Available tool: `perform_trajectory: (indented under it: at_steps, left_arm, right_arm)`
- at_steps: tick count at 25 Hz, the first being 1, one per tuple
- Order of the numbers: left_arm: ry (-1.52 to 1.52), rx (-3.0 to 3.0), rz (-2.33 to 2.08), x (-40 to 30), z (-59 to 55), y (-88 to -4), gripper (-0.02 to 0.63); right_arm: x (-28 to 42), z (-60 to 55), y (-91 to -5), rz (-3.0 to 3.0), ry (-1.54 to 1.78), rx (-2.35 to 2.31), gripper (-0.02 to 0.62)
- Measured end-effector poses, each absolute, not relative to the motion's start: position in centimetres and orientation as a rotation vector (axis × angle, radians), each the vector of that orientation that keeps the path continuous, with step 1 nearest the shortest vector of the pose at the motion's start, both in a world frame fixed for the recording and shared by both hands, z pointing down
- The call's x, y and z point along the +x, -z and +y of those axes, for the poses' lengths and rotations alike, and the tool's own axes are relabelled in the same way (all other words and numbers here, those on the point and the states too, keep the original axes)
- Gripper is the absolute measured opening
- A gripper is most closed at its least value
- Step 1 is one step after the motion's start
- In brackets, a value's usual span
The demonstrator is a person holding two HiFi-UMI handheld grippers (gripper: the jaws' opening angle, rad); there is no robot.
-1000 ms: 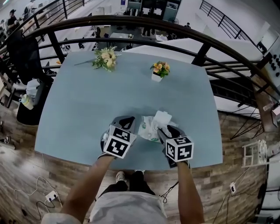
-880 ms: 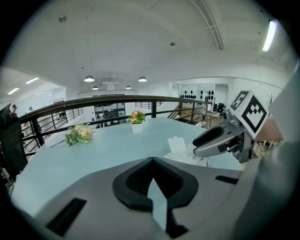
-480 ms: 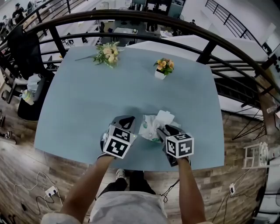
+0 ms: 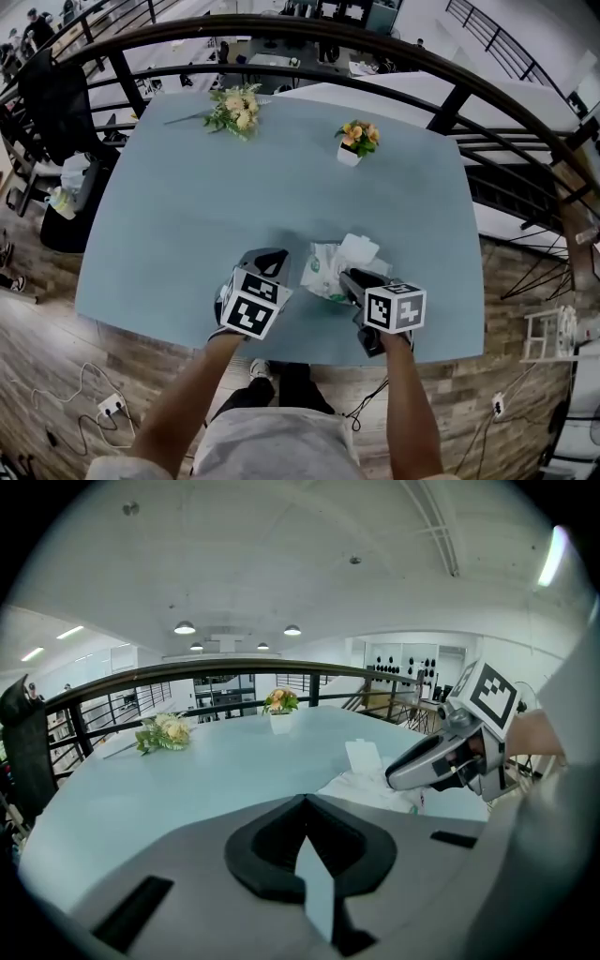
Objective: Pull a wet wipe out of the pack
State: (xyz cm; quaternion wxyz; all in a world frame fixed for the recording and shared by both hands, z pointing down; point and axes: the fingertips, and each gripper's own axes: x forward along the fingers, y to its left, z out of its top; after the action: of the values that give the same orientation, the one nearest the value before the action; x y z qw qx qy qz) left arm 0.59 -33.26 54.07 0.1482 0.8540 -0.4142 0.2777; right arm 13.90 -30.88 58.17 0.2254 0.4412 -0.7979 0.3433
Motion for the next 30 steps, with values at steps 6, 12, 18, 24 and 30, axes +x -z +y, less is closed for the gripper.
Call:
perform_trajectory:
  at_steps: [6, 12, 18, 24, 30]
  left_arm:
    - [-0.824, 2.475, -1.187, 0.8, -32.9, -53.7, -0.006]
    - [-0.834, 2.473, -1.174, 0.9, -32.7, -53.8, -0.006]
    - [-0.821, 2.479, -1.17, 1.2, -32.7, -53.8, -0.006]
    - [-0.813, 2.47, -1.157, 1.6, -32.4, -54.3, -0.006]
    - [-0.821, 2.488, -1.156, 1.5, -32.7, -53.8, -0.006]
  right_arm:
    - [13.6, -30.8, -58.2, -2.22, -1.001, 1.203, 0.088]
    - [13.5, -30.7, -58.2, -2.246, -1.086, 1.199, 0.063]
    - [13.8, -30.7, -58.3, -2.252, -1.129, 1.218, 0.025]
    - [14.0, -30.7, -58.2, -2.248, -1.12, 1.243, 0.006]
    - [14.2, -30.8, -58.0, -2.243, -1.074, 1.254, 0.005]
